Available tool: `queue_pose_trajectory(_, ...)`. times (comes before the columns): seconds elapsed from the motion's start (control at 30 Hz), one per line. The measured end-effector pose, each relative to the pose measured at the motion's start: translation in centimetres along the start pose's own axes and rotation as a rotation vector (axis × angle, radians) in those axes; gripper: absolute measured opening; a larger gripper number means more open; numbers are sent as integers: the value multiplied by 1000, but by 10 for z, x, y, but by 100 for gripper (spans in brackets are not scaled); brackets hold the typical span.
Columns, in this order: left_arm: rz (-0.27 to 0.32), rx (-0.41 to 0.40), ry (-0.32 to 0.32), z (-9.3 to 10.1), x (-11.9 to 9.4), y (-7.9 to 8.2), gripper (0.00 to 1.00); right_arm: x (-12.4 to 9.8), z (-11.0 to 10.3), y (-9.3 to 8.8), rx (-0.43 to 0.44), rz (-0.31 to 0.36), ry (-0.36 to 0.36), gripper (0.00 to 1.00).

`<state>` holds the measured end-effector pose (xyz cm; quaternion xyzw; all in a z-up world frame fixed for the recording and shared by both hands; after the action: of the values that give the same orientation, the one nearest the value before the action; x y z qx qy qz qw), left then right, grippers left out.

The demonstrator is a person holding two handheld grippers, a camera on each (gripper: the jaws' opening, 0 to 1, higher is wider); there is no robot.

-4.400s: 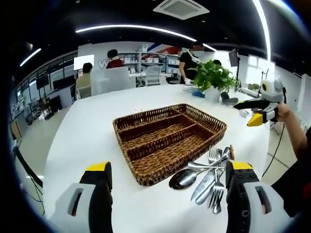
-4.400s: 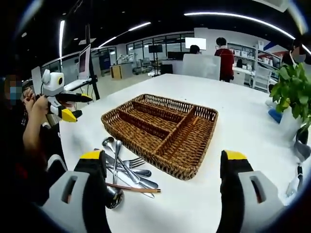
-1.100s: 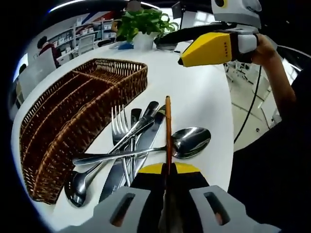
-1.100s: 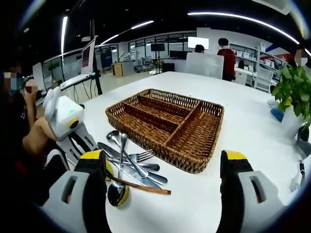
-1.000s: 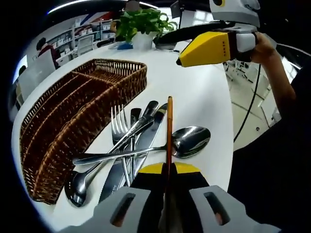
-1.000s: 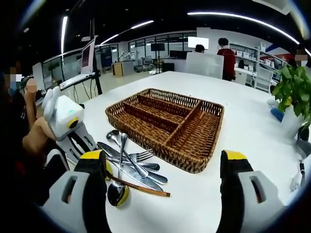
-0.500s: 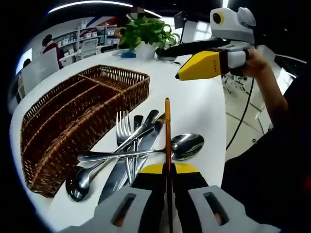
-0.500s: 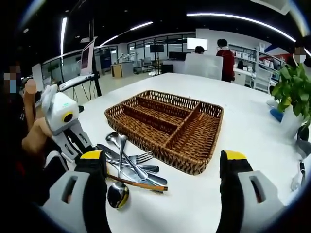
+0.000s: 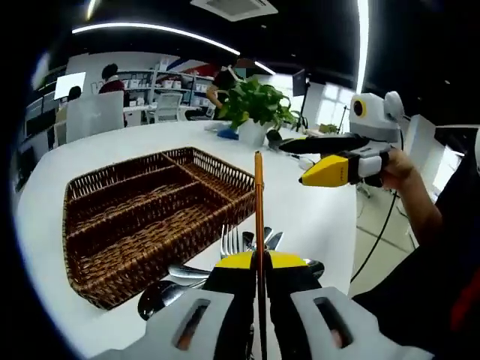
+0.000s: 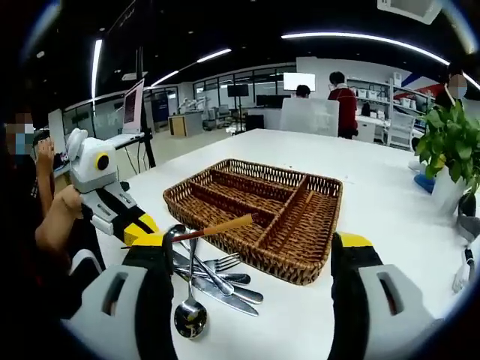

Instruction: Arrange the knives, forks, and spoons in their matching storage slots by inserting each utensil handle-first until every utensil is classified and aligned in the correct compartment

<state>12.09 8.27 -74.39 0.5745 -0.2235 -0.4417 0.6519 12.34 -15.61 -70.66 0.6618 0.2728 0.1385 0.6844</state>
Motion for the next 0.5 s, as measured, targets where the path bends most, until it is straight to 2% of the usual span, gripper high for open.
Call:
queue_pose_trajectory(0.07, 15, 0, 5, 1, 0, 2, 4, 1, -2, 1, 7, 10, 7, 84)
queue_pose_trajectory(0.23, 106, -19, 36, 4, 4, 11, 4, 7, -9, 7, 33, 60, 24, 77)
queue_pose_trajectory(0.3, 140, -27, 46, 5, 6, 13, 4, 9, -12, 10, 47, 82, 34, 73)
queue_pose_trajectory(0.5, 193, -39, 39, 11, 10, 19, 4, 15, -19, 16, 90, 135, 72, 58)
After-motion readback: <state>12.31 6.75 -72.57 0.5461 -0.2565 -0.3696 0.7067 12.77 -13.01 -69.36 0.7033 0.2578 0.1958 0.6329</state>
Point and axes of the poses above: the point that each gripper's makers call its tool centre point, and the gripper's own axes: x roughly forward along the fingers, z roughly to its right, y roughly out of its top, the point moved 10 cm from there along -x, roughly backward along the fingers, and after that the axes turned 11 degrees about z, right-handed, at the moved point
